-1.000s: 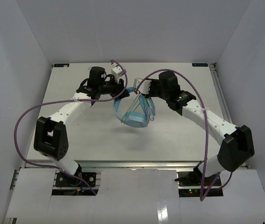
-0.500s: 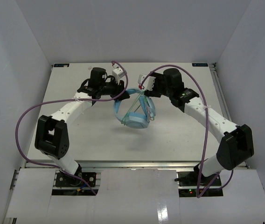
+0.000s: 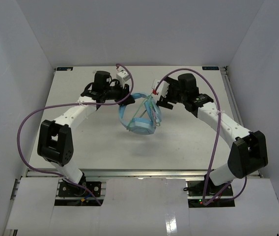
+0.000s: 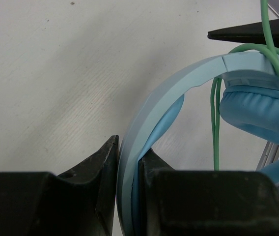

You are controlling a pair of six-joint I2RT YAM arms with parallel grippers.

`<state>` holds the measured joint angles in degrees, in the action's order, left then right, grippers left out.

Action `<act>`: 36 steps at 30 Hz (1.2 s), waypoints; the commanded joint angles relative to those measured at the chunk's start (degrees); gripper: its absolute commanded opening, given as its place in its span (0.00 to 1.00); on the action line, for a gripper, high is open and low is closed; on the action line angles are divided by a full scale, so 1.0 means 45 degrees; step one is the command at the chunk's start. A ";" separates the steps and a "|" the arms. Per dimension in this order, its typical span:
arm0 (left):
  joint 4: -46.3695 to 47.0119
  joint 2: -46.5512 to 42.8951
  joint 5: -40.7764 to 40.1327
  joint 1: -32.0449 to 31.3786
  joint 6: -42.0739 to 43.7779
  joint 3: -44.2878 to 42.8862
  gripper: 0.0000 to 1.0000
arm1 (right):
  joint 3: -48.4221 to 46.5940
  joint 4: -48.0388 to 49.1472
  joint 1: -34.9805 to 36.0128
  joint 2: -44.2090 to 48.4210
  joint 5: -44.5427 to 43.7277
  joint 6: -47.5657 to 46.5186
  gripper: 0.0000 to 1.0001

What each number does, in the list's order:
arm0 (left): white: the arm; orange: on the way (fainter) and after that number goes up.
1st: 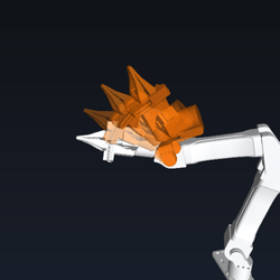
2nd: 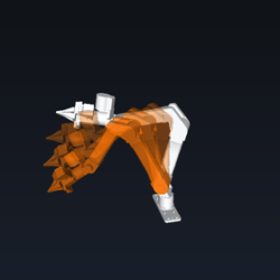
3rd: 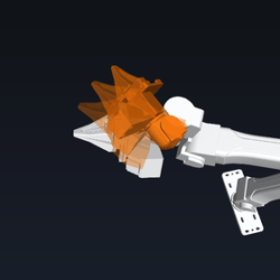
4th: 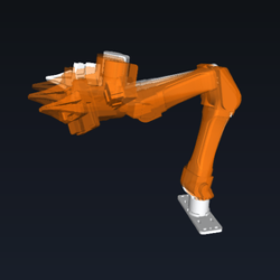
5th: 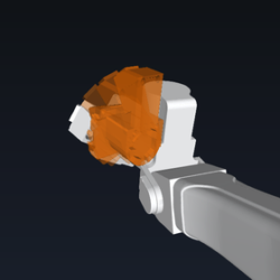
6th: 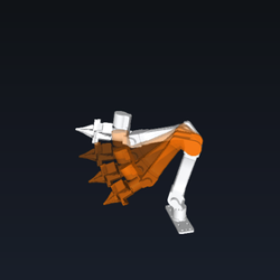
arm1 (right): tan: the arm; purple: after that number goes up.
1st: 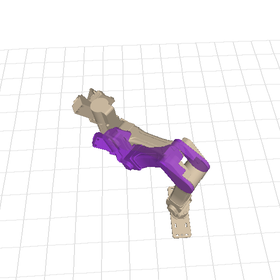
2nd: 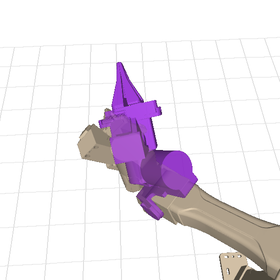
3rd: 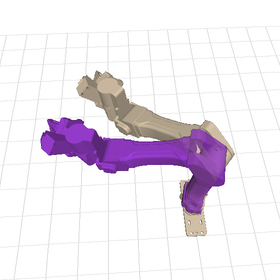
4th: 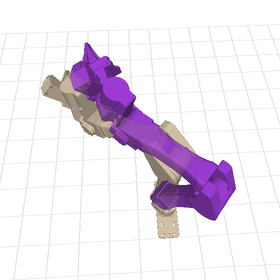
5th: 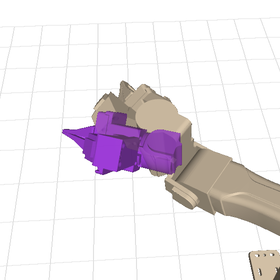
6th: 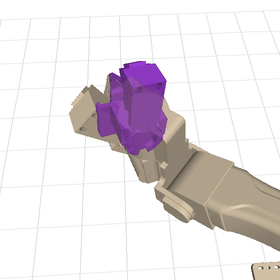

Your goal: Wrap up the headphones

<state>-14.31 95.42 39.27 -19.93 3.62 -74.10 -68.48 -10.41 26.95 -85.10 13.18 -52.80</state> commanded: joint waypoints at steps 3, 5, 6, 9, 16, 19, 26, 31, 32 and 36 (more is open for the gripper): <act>0.0080 0.0193 -0.0020 0.0405 -0.0680 -0.1188 0.00 | 0.0678 0.0049 -0.0387 0.0512 0.0610 0.0365 0.97; 0.0017 0.0321 -0.0183 0.0477 -0.0683 -0.1284 0.00 | 0.0805 0.0068 -0.0569 0.0638 0.0712 0.0468 0.98; 0.0017 0.0388 -0.0277 0.0517 -0.0670 -0.1338 0.00 | 0.0872 0.0068 -0.0663 0.0665 0.0740 0.0481 0.98; -0.0027 0.0553 -0.0482 0.0600 -0.0673 -0.1461 0.00 | 0.1046 0.0049 -0.0875 0.0891 0.0918 0.0643 0.98; -0.0061 0.0927 -0.1934 0.0920 -0.0688 -0.1566 0.00 | 0.1390 0.0055 -0.1160 0.1800 0.0997 0.1125 0.98; -0.0031 0.1201 -0.2883 0.1003 -0.0668 -0.1591 0.00 | 0.1598 0.0049 -0.1246 0.2458 0.1089 0.1618 0.98; 0.0943 0.1976 -0.4454 0.1031 -0.1129 -0.1482 0.00 | 0.2485 0.0068 -0.1341 0.4210 0.1548 0.2694 0.98; 0.1468 0.3117 -0.4716 0.1037 -0.1357 -0.1914 0.00 | 0.3267 -0.0016 -0.1374 0.5662 0.1837 0.3189 0.98; 0.1481 0.3413 -0.4742 0.1050 -0.1408 -0.2081 0.00 | 0.3396 -0.0029 -0.1361 0.5894 0.1837 0.3292 0.97; 0.1567 0.4526 -0.4724 0.1050 -0.1650 -0.2617 0.00 | 0.3716 -0.0291 -0.1446 0.6367 0.2001 0.3579 0.97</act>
<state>-10.93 114.23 16.85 -15.46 -0.32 -81.86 -53.05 -11.09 20.99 -58.56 20.36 -39.41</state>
